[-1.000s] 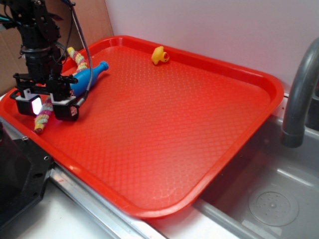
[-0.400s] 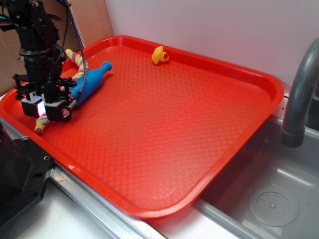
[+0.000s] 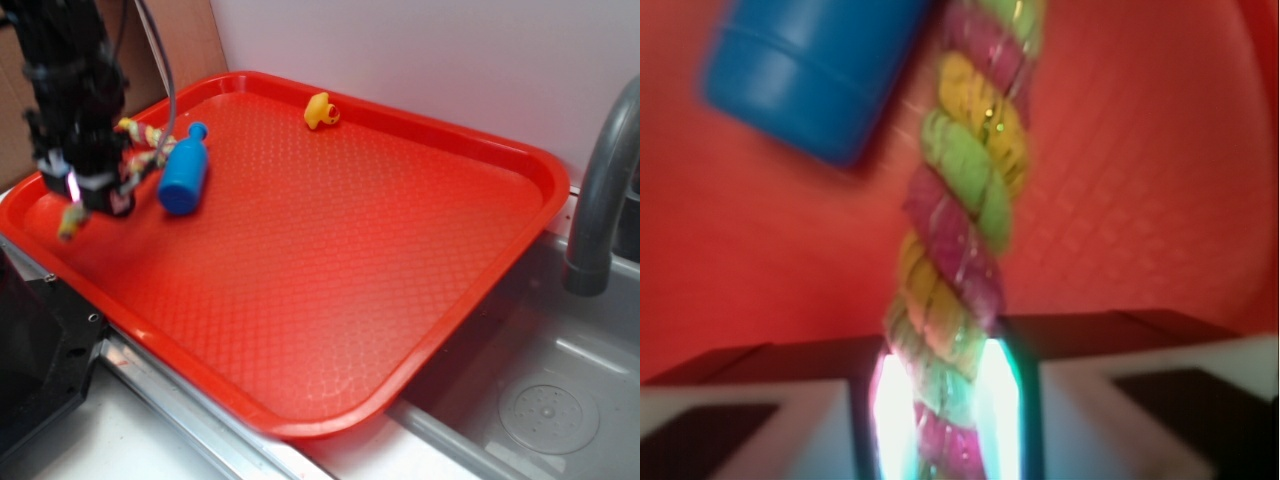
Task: Grab the multicolored rope.
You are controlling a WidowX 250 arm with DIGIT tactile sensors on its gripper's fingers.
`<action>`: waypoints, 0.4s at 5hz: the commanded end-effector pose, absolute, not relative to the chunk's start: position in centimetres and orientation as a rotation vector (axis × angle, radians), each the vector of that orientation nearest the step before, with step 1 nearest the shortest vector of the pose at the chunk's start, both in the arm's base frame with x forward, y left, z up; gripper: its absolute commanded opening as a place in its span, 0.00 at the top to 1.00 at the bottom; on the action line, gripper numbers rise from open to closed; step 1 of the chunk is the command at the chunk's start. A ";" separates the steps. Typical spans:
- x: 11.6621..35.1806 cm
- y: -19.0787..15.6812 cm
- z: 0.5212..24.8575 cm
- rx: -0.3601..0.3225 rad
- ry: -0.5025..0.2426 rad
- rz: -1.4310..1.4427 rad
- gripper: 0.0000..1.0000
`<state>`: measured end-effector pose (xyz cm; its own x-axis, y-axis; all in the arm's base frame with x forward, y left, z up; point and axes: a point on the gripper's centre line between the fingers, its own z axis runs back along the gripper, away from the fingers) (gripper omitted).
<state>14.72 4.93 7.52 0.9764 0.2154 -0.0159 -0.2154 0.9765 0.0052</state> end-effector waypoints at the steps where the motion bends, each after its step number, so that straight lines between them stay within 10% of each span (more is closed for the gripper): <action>1: 17.6 2.2 18.0 -0.010 -0.082 0.168 1.00; 2: 18.3 0.9 21.2 0.022 -0.064 0.154 1.00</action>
<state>18.78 0.55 20.42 0.9879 0.1528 0.0256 -0.1532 0.9881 0.0165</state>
